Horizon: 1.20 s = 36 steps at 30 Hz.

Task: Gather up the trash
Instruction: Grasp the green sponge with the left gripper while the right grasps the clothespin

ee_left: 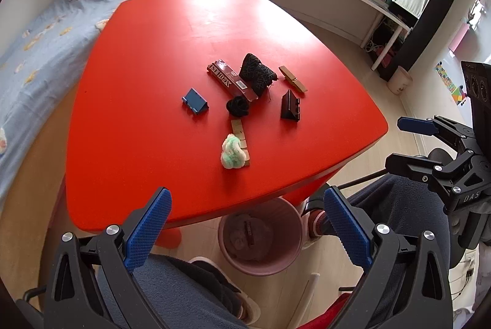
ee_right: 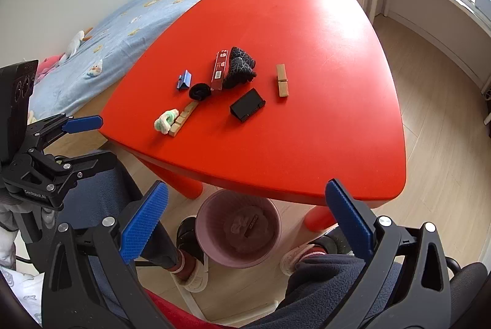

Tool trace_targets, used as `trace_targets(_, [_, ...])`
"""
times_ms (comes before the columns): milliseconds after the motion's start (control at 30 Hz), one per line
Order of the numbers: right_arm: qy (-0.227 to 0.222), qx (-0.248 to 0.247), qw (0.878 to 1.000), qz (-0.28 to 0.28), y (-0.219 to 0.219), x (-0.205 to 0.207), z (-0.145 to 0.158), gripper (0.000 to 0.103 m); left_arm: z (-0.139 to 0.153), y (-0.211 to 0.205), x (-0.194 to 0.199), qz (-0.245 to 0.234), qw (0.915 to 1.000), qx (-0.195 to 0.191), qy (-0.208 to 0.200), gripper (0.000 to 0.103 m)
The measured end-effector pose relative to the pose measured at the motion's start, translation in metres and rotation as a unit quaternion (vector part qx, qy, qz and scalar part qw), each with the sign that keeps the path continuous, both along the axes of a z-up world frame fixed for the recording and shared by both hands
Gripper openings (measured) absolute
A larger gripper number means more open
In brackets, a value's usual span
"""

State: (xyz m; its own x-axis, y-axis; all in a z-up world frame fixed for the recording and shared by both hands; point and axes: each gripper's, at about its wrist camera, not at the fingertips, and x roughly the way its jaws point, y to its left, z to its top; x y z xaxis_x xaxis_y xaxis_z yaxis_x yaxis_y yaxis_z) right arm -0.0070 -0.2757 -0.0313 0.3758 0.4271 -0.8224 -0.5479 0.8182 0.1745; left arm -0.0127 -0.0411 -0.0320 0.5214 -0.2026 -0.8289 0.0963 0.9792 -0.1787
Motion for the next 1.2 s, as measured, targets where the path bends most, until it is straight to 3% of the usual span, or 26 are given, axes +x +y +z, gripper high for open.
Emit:
trace_targets(367, [-0.008, -0.017, 1.000, -0.004, 0.021, 0.059, -0.002, 0.100, -0.009, 0.006, 0.038, -0.001, 0.9998, 0.003, 0.018, 0.095])
trace_targets(733, [0.018, -0.048, 0.998, -0.025, 0.039, 0.118, -0.040, 0.100, -0.038, 0.011, 0.064, 0.011, 0.9983, 0.008, 0.056, 0.095])
trace_targets(1033, [0.027, -0.059, 0.997, -0.031, 0.050, 0.138, -0.057, 0.100, -0.045, 0.012, 0.069, 0.014, 0.9983, -0.002, 0.057, 0.095])
trace_targets(1200, [0.027, -0.054, 0.998, -0.026, 0.055, 0.141, -0.060, 0.100, -0.047, 0.012, 0.070, 0.013, 0.9979, -0.002, 0.063, 0.071])
